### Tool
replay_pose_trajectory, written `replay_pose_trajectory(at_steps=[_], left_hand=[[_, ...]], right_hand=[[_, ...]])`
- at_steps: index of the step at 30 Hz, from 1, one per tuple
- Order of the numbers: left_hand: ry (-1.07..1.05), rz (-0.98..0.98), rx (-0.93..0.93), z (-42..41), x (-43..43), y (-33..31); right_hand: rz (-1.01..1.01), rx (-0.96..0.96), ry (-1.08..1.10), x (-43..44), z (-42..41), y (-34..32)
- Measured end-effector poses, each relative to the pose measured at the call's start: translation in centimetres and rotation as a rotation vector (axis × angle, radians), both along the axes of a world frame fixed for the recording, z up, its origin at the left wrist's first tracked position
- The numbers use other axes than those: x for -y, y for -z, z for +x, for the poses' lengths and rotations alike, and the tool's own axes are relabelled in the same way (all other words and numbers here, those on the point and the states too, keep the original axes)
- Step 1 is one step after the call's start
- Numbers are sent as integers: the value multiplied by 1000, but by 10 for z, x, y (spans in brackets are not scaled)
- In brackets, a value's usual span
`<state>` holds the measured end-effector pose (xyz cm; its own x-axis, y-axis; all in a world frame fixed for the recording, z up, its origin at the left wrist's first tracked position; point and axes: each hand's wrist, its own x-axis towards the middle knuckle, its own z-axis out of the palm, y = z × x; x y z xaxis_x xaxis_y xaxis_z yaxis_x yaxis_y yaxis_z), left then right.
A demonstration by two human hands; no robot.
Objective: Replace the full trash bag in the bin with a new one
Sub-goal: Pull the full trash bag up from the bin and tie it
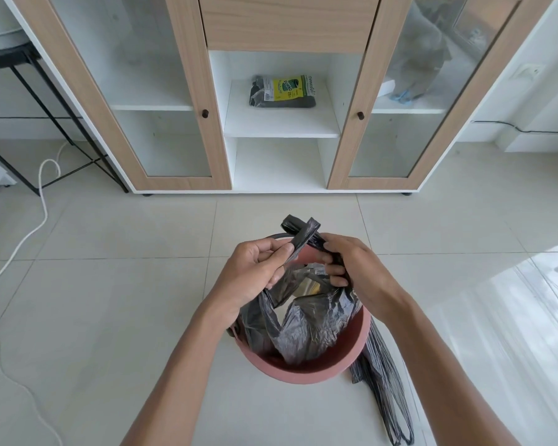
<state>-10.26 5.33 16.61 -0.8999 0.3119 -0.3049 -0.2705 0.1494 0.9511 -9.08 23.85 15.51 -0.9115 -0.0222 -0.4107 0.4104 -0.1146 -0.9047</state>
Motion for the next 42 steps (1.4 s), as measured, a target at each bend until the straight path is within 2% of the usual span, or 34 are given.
replay_pose_trajectory(at_steps=[4,8,12,21,26,32,35,42], left_hand=[[-2,-30,-4,0,-1,4],[13,-28,-3,1,-4,4],[37,-26,-7,3,-6,4],[89,-88,45,4,-6,3],[109,-136,97,2,2,2],[58,-81,199,-3,6,12],[38,11,270,-6,7,15],[28,137,367,-8,10,10]], right_hand=[[-43,4,-31,1,0,-1],[172,-86,-80,3,5,-9],[216,-101,-45,5,6,-11],[176,-136,18,6,9,-18],[120,-201,-23,1,11,-21],[122,-247,-104,-6,9,-15],[232,-262,-164,-10,8,-14],[781,-450,-272,-19,3,-1]])
